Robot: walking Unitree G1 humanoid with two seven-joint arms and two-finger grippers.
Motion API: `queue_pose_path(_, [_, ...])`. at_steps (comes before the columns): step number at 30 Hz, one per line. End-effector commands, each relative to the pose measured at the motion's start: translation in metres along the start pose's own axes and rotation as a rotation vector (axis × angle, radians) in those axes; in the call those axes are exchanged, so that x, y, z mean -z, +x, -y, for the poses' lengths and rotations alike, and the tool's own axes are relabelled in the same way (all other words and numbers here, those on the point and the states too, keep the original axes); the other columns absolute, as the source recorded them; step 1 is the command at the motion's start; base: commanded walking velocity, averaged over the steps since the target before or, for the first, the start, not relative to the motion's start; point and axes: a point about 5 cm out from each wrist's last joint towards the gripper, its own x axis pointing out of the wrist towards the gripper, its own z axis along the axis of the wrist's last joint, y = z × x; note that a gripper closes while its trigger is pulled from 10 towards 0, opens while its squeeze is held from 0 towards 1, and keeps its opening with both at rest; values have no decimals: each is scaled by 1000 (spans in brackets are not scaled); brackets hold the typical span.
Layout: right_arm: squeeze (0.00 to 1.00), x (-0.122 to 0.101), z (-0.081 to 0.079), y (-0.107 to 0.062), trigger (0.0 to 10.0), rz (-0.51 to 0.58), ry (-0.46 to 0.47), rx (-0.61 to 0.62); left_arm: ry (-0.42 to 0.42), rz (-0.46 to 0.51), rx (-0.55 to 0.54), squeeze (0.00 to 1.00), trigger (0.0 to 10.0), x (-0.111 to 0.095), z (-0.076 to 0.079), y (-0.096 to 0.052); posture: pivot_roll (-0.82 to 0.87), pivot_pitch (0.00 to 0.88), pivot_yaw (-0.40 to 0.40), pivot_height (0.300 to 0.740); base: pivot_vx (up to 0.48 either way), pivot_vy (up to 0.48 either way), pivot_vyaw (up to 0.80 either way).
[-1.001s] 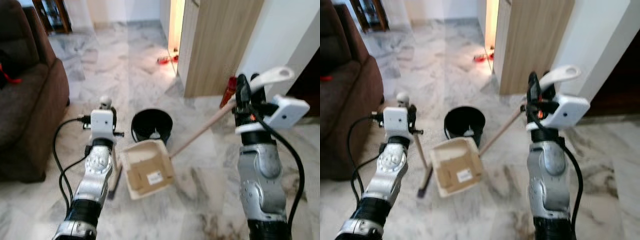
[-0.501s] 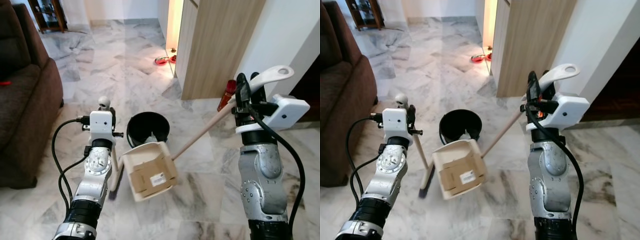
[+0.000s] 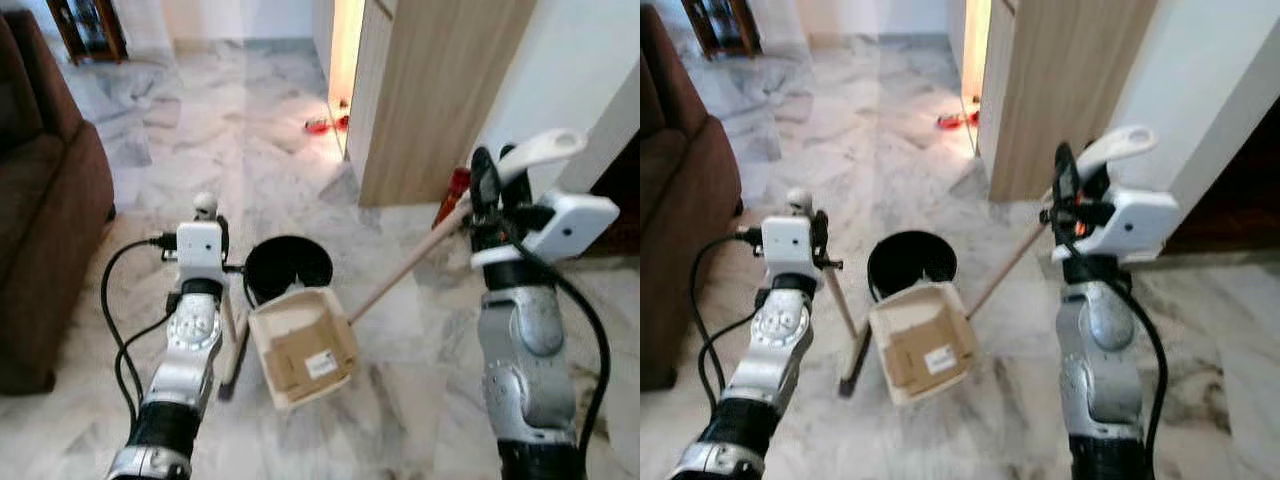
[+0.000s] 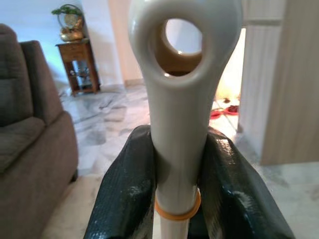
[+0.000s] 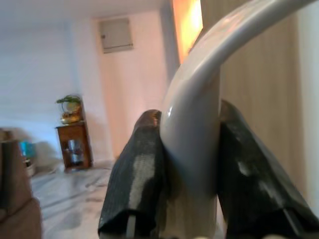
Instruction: Sweep floor
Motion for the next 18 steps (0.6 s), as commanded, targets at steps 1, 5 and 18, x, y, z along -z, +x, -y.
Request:
queue_pose_path(1, [0,-16,-1,4,10000,82,27,-3,8,59,-7,0,10000,-12,0,5,125,82,-12,740,398,0,525])
queue_pose_path(5, [0,-15,-1,4,10000,79,35,-3,10,59,-8,0,10000,-12,0,4,125,82,-12,740,395,0,125])
queue_pose_path(18, [0,-16,-2,4,10000,82,49,-3,27,59,-22,0,10000,-11,-6,3,130,81,-13,740,397,0,0])
